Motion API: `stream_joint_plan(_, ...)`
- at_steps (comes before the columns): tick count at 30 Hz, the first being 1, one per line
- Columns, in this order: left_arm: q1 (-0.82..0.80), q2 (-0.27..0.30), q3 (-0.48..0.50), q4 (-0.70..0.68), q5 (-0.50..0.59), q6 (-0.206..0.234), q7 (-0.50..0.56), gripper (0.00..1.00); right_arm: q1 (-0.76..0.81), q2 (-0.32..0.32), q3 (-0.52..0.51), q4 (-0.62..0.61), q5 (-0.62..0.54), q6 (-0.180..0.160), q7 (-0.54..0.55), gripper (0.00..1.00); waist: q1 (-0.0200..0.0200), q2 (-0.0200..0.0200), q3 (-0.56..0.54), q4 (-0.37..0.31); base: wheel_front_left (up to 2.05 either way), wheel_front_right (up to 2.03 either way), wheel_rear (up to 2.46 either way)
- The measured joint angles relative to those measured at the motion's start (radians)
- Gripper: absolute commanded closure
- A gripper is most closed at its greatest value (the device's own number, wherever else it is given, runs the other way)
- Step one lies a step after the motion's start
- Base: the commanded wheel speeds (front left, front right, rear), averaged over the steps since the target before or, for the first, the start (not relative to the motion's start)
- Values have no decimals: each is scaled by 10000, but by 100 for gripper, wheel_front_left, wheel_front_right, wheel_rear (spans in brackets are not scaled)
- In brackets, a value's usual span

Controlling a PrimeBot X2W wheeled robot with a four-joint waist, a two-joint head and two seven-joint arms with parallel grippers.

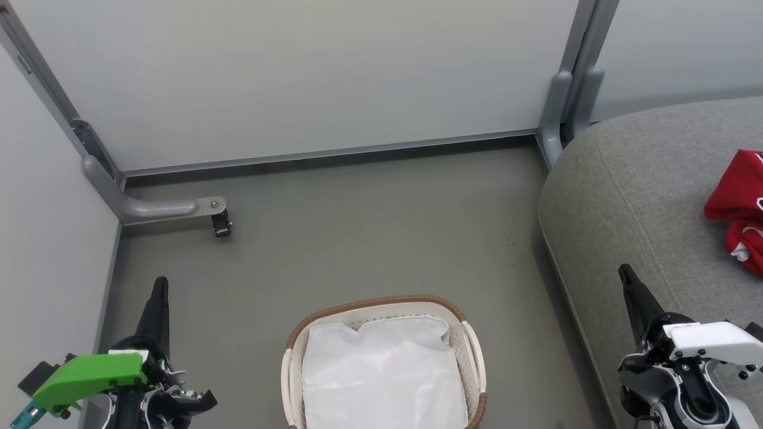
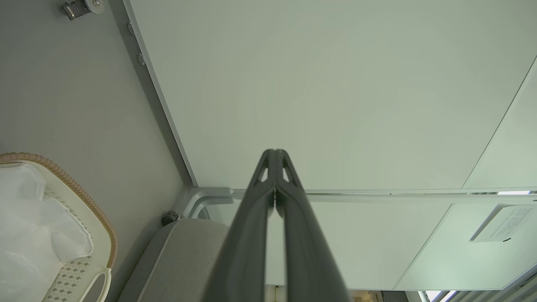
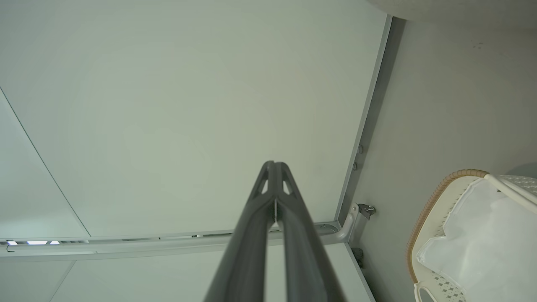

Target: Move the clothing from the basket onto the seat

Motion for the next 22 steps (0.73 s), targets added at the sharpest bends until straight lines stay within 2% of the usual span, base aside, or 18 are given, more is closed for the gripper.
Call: stream_joint_plan(22, 0, 0, 0, -2, 0, 0, 0, 100, 0, 0, 0, 0, 0, 0, -2, 100, 0, 0, 0, 0, 0, 0, 0)
